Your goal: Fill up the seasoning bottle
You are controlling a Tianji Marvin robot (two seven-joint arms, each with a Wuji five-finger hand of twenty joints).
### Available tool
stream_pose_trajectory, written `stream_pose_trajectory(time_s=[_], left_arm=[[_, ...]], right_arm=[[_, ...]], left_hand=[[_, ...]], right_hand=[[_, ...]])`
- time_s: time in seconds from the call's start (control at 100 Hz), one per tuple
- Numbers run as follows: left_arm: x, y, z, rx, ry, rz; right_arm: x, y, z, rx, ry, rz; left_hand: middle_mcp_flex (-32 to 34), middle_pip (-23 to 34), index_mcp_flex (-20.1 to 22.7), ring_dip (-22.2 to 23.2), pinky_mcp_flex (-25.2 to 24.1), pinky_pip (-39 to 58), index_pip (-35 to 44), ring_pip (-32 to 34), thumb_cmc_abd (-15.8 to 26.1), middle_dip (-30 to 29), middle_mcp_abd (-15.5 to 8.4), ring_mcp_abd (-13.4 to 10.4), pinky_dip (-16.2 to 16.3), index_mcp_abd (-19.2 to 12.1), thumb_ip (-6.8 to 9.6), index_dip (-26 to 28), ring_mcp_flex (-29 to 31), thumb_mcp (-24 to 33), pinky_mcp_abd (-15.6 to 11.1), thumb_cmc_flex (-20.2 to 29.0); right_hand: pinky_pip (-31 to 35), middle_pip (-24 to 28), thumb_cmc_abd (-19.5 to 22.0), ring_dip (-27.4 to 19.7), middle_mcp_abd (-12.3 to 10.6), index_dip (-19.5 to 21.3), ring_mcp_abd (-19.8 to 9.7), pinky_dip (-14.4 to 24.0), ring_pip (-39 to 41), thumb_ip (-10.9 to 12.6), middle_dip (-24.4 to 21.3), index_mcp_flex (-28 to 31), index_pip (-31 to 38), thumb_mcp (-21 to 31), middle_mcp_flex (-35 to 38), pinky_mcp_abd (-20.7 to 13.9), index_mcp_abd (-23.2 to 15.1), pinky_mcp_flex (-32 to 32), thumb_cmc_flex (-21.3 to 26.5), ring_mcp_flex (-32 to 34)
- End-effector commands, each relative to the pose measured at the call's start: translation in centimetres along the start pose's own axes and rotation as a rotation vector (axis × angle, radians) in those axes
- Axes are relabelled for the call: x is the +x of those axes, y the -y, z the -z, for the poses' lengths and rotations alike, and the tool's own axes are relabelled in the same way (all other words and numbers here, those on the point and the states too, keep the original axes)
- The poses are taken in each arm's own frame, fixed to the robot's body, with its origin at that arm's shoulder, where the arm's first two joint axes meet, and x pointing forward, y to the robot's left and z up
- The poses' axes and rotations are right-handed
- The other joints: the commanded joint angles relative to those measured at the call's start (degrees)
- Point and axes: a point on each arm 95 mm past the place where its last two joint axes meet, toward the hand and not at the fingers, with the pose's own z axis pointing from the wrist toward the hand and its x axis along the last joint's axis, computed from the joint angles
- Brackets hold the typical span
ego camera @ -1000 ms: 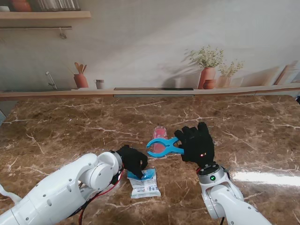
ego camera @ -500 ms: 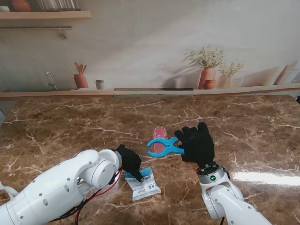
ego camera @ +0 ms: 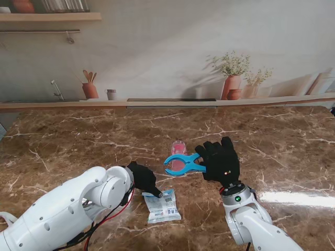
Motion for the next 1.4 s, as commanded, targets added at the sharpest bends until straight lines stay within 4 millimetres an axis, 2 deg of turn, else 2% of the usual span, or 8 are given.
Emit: stream_pose_trajectory(time_s=[0.0, 0.23, 0.59, 0.64, 0.82, 1.1, 1.25, 1.39], left_arm=[[-0.4, -1.3, -0.2, -0.051, 0.018, 0.01], [0.1, -1.9, -0.5, -0.095, 0.023, -0.03], [1.1, -4.3, -1.7, -0.116, 0.011, -0.079], [1.2, -4.5, -1.8, -0.105, 0.013, -0.076], [1.6, -5.5, -2.4, -0.04, 0.005, -0.037], [1.8, -6.0, -2.8, 0.001, -0.004, 0.008], [1.7, -6.0, -2.8, 0.004, 0.008, -0.002], [1.5, -5.8, -2.9, 0.02, 0.01, -0.027]], right_arm=[[0.0, 0.2, 0.3, 0.019, 0.004, -0.003], [0.1, 0.2, 0.3, 0.016, 0.009, -0.003], [0.2, 0.3, 0.4, 0.014, 0.019, -0.007], [0.2, 0.3, 0.4, 0.015, 0.019, -0.007], [0.2, 0.3, 0.3, 0.015, 0.022, -0.005], [0.2, 0.3, 0.2, 0.015, 0.02, -0.005], [0.2, 0.3, 0.2, 0.016, 0.022, -0.005], [0.3, 0.4, 0.2, 0.017, 0.022, -0.006]], left_hand=[[3.5, -1.3, -0.6, -0.5, -0.1, 3.3, -0.6, 0.7, -1.0, -3.1, 5.5, 2.6, 0.0, 1.8, 1.32, 0.3, 2.4, -0.4, 1.1, 1.2], [3.9, 1.2, -0.8, -0.1, -0.3, 4.0, 0.9, 1.3, -4.0, -1.3, 4.6, 2.1, -2.5, 1.6, 1.65, 0.8, 2.3, -0.2, 1.3, 1.0], [3.7, 6.4, -5.1, 1.0, -0.3, 5.0, 16.2, 2.3, -11.4, 4.2, 0.3, -0.1, -3.0, -1.8, 1.62, 17.1, 2.8, 2.3, 0.9, 7.7], [4.9, 7.1, -3.9, 1.4, -0.2, 7.2, 19.3, 3.2, -17.3, 4.2, 0.0, -0.1, -2.6, -2.5, -1.68, 22.0, 4.2, 21.6, 0.8, 2.1], [14.6, 7.4, 4.0, 1.0, 1.5, 16.7, 33.1, 6.1, -24.2, 1.8, -0.8, -1.7, -4.0, -8.3, -7.04, 28.2, 11.4, 32.7, -0.1, 6.8], [27.0, -2.6, 2.6, 2.0, 4.7, 20.6, 35.8, 7.3, -28.6, 15.1, -3.1, -3.1, -6.1, -12.0, -7.59, 33.5, 16.7, 41.8, 0.2, 9.5], [25.7, -3.4, -7.6, 3.2, 5.1, 20.7, 23.3, 6.8, -28.9, 17.2, -4.4, -3.2, -6.9, -8.3, -6.56, 23.6, 17.2, 45.5, 1.0, 7.4], [23.8, -0.4, -6.4, 4.2, 4.5, 20.3, -6.7, 5.6, -28.8, 15.2, -5.5, -3.0, -8.8, 5.7, -6.44, -8.2, 17.1, 47.1, 1.3, 6.9]], right_hand=[[-0.7, 32.7, 6.4, 0.9, -8.6, 9.4, -1.7, 1.3, -0.9, 1.2, 5.2, 10.0, 27.0, 1.1, 9.8, 0.5, -9.8, -0.8, 5.1, -0.4], [-0.8, 32.5, 6.5, 0.8, -8.7, 9.4, -1.7, 1.3, -1.1, 1.1, 5.1, 9.9, 27.0, 1.0, 9.6, 0.4, -9.8, -0.9, 5.2, -0.6], [-1.0, 32.3, 7.1, 0.6, -8.7, 9.6, -1.7, 1.2, -1.5, 1.0, 5.0, 9.7, 26.9, 0.7, 9.3, 0.4, -9.8, -1.1, 5.3, -0.8], [-1.0, 32.3, 7.3, 0.5, -8.8, 9.7, -1.7, 1.2, -1.6, 0.9, 4.9, 9.6, 26.9, 0.6, 9.3, 0.4, -9.8, -1.1, 5.3, -0.8], [-1.2, 32.1, 7.5, 0.4, -8.8, 9.8, -1.7, 1.2, -1.9, 0.9, 4.9, 9.4, 26.8, 0.4, 9.0, 0.4, -9.8, -1.1, 5.4, -0.9], [-1.2, 32.0, 7.5, 0.2, -8.9, 10.0, -1.7, 1.2, -2.1, 0.8, 4.8, 9.4, 26.8, 0.3, 9.0, 0.4, -9.8, -1.1, 5.5, -1.0], [-1.2, 32.0, 7.5, 0.1, -8.9, 10.0, -1.7, 1.2, -2.1, 0.8, 4.7, 9.4, 26.7, 0.3, 9.0, 0.4, -9.8, -1.1, 5.5, -1.0], [-1.2, 32.0, 7.5, 0.1, -8.9, 10.1, -1.7, 1.2, -2.2, 0.8, 4.7, 9.3, 26.7, 0.2, 8.9, 0.4, -9.8, -1.1, 5.5, -1.0]])
